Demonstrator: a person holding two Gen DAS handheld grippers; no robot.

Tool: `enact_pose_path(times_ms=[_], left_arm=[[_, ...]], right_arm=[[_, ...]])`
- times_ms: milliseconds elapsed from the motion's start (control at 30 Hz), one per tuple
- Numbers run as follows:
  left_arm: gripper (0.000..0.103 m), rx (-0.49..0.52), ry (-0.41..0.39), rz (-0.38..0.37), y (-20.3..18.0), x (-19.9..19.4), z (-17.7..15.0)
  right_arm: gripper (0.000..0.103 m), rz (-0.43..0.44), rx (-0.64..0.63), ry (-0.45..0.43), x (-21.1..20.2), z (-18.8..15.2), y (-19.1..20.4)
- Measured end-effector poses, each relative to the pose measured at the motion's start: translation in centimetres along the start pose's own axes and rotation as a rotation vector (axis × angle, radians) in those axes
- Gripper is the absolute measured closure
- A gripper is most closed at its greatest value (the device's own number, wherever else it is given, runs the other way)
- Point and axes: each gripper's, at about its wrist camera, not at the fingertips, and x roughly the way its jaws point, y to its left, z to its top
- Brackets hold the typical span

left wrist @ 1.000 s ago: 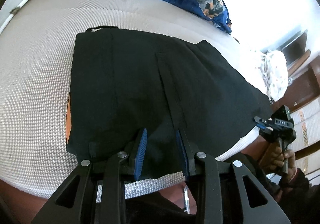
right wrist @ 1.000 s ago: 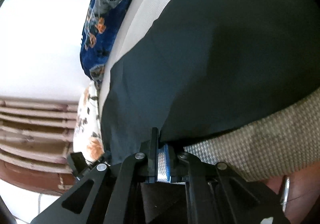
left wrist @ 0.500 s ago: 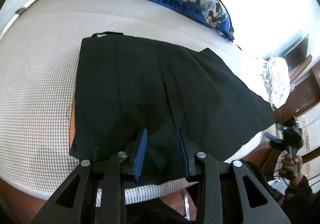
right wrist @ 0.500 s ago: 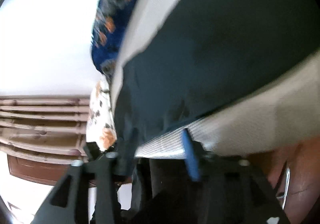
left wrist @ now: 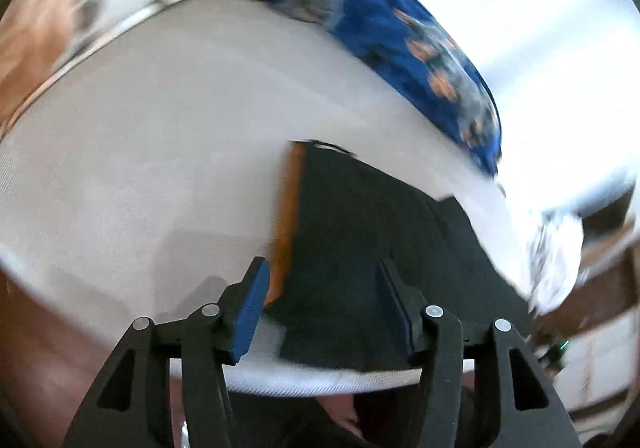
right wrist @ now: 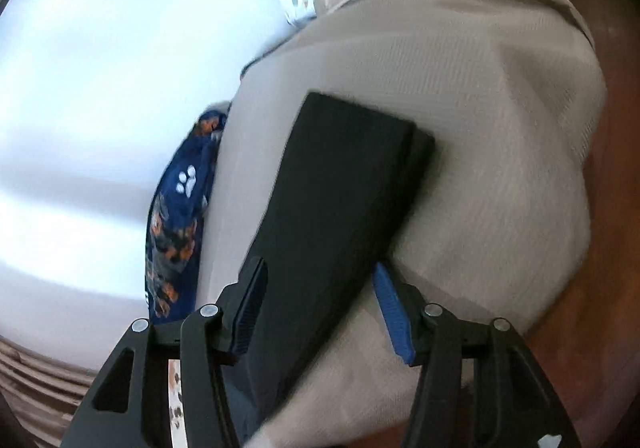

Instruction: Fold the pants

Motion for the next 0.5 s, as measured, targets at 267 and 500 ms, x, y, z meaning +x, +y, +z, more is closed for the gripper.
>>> enact_pose_path(times_ms=[267,500], left_arm=[[0.047,-0.005,0.217,-0.064,0.3,1.4,-3.2],[0.101,0.113,0.265,0.014,-2.9,4.1,-4.7]], right_arm=[[0.035,0.036,-0.019,-0.073,1.5,0.3,0.4],[0.035,0.06,0.004,-0.071,0.8,0.3,-0.5]])
